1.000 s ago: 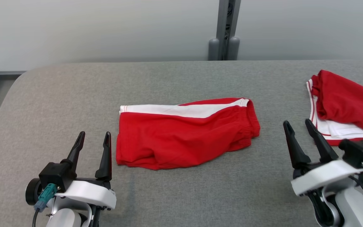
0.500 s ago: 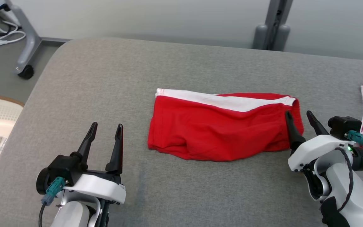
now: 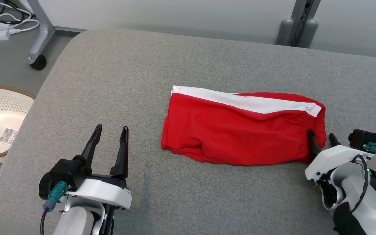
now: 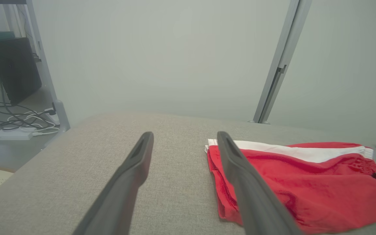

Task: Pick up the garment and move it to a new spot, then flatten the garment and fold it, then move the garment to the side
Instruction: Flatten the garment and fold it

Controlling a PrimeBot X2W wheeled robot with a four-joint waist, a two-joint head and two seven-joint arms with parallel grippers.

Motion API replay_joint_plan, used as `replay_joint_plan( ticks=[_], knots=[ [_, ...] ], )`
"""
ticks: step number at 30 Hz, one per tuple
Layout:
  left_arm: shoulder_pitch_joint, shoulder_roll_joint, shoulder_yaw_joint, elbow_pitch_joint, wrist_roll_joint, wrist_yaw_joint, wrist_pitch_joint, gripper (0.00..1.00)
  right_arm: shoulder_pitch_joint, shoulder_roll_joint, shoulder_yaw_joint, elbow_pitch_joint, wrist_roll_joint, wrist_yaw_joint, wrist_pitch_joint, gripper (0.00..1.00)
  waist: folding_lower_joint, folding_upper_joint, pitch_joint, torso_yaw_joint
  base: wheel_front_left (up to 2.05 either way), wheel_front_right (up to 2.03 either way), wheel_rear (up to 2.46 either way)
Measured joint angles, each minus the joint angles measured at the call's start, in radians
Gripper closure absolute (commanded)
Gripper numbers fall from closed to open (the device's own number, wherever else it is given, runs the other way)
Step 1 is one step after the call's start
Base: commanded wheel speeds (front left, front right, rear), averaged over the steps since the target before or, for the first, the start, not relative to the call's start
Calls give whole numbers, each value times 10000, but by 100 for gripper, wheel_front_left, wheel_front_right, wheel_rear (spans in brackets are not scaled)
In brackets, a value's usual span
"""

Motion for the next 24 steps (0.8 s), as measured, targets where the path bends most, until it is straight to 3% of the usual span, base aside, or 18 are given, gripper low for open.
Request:
replay_joint_plan(
  ticks=[10, 20, 21, 22, 23, 24],
  knots=[
    [-181, -13, 13, 102, 81, -82, 0, 0, 113, 299, 326, -518, 2537, 0, 846, 0, 0, 0, 107, 80, 0, 0, 0],
    [-177, -13, 27, 226, 77, -90, 0, 0, 91, 146, 840, -198, 3676, 2, 1893, 0, 0, 0, -46, 220, 0, 0, 0],
    [-177, -13, 25, 230, 71, -90, 0, 0, 82, 138, 872, -163, 3739, 2, 1894, 16, 0, 0, -55, 229, 0, 0, 0],
    [-177, -13, 23, 232, 67, -90, 0, 0, 73, 134, 899, -140, 3799, 2, 1891, 53, 0, 0, -63, 237, 0, 0, 0],
    [-177, -13, 23, 232, 65, -90, 0, 0, 69, 134, 947, -138, 3843, 2, 1875, 62, 0, 0, -70, 244, 0, 0, 0],
    [-177, -12, 25, 232, 63, -90, 0, 0, 69, 140, 1009, -136, 3887, 0, 1841, 100, 0, 0, -79, 249, 0, 0, 0]
  ],
)
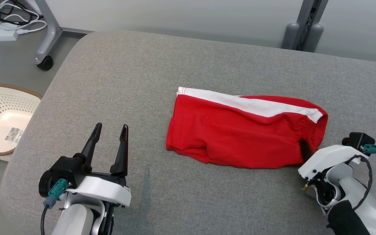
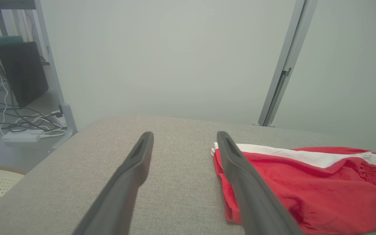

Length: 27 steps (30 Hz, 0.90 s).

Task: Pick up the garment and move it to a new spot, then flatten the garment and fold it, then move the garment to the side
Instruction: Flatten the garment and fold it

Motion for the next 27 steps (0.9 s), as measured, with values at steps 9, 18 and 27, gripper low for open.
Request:
replay_joint_plan(
  ticks=[9, 18, 27],
  knots=[
    [55, 4, 12, -19, -48, 2, 0, 0, 44, -169, 667, -272, 270, 0, -1124, 100, -1, 0, -152, -158, 0, 0, 0],
    [210, 15, 15, -12, -115, 6, 0, 0, 426, -1352, 1053, -552, 397, 2, -1697, 100, 0, 0, -389, -565, 0, 0, 0],
    [240, -6, -35, 36, -174, 8, 0, 0, 411, -1657, 1505, -1168, 109, 0, -1992, 100, 0, 0, -534, -794, 0, 0, 0]
  ],
)
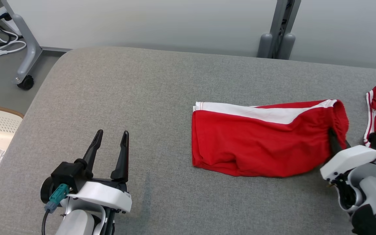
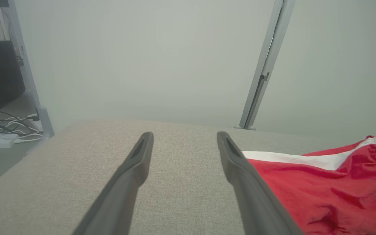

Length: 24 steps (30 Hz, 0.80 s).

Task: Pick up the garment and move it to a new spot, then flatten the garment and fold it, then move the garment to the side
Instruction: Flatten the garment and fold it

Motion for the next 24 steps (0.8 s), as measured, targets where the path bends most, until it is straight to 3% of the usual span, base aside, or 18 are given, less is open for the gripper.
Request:
replay_joint_plan(
  ticks=[12, 24],
  knots=[
    [125, -12, -150, 142, -104, -6, 2, 0, -413, 1206, 1271, -1174, -207, 0, 157, 100, 0, 0, -253, 374, 0, 0, 0],
    [127, -115, -265, 222, -176, -4, 2, 0, -1062, 1776, 2038, -324, -384, 0, 543, 100, 0, 0, -152, 1489, 0, 0, 0]
  ],
)
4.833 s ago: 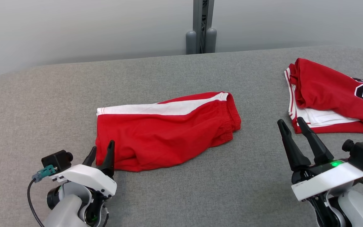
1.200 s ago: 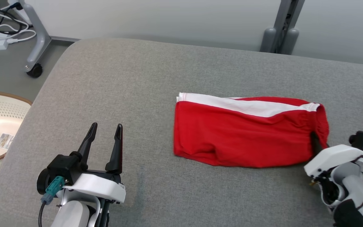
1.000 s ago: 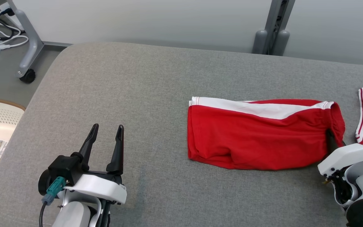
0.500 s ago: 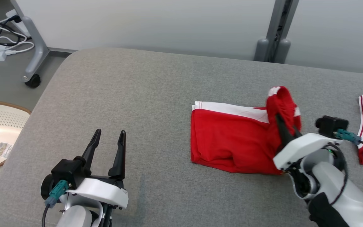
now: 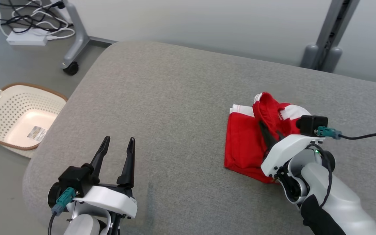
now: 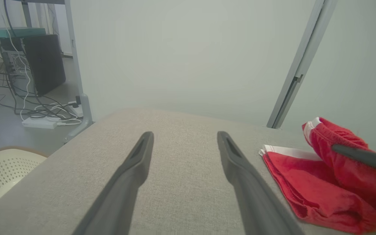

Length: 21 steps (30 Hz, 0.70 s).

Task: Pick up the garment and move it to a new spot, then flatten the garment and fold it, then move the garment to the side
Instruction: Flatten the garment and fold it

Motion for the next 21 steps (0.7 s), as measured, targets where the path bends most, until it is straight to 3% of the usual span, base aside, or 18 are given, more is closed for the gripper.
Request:
replay_joint_plan(
  ticks=[7, 9, 11, 12, 13, 21],
  knots=[
    [10, -38, 2, 81, -25, -2, -2, 0, -189, 278, 313, 734, 155, 0, 293, 100, 0, 0, 69, 393, 0, 0, 0],
    [10, -38, 21, 79, -25, -2, -2, 0, -209, 326, 439, 901, 215, 0, 368, 91, 0, 0, 85, 421, 0, 0, 0],
    [9, -48, 21, 96, -27, -2, -2, 0, -215, 357, 516, 1103, 276, 0, 382, 57, 0, 0, 92, 421, 0, 0, 0],
    [9, -52, 27, 109, -29, -2, -2, 0, -221, 359, 554, 1164, 291, 0, 389, 20, 0, 0, 92, 414, 0, 0, 0],
    [9, -52, 36, 121, -31, -2, -2, 0, -244, 370, 606, 1216, 328, 0, 387, 0, 0, 0, 90, 403, 0, 0, 0],
    [1, -10, 115, 109, -29, 0, -2, 0, -361, 439, 1053, 913, 802, 0, 155, 0, 0, 0, 1, 169, 0, 0, 0]
  ],
)
